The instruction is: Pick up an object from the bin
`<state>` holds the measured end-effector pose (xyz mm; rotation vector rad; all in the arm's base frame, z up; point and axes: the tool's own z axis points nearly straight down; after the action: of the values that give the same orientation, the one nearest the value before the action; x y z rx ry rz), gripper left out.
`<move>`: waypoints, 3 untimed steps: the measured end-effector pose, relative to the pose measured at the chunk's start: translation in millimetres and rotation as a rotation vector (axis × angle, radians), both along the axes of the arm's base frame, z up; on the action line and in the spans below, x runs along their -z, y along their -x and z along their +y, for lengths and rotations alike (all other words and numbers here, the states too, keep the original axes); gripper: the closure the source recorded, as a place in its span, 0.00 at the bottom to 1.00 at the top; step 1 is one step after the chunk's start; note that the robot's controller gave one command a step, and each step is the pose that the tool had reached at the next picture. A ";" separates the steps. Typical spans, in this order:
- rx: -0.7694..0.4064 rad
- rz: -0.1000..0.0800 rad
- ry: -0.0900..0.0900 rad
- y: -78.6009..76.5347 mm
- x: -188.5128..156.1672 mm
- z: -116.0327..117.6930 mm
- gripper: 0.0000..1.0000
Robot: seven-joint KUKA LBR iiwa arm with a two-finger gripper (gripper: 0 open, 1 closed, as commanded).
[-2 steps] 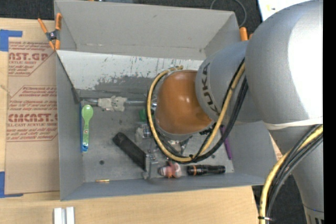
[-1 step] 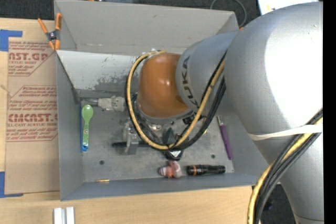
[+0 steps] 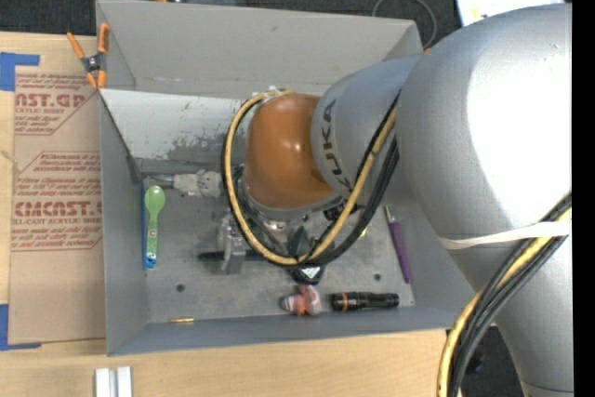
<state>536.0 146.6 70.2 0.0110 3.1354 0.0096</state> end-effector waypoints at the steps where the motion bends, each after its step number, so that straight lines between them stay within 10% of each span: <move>1: 0.000 0.000 0.000 0.0 0.0 -0.1 1.00; 3: 0.000 0.000 0.000 0.0 0.0 -0.1 1.00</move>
Offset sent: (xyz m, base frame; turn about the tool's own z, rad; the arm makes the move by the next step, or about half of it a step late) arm 0.0000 0.0000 0.0000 0.0000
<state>536.0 146.5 70.2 0.0114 3.1354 0.0097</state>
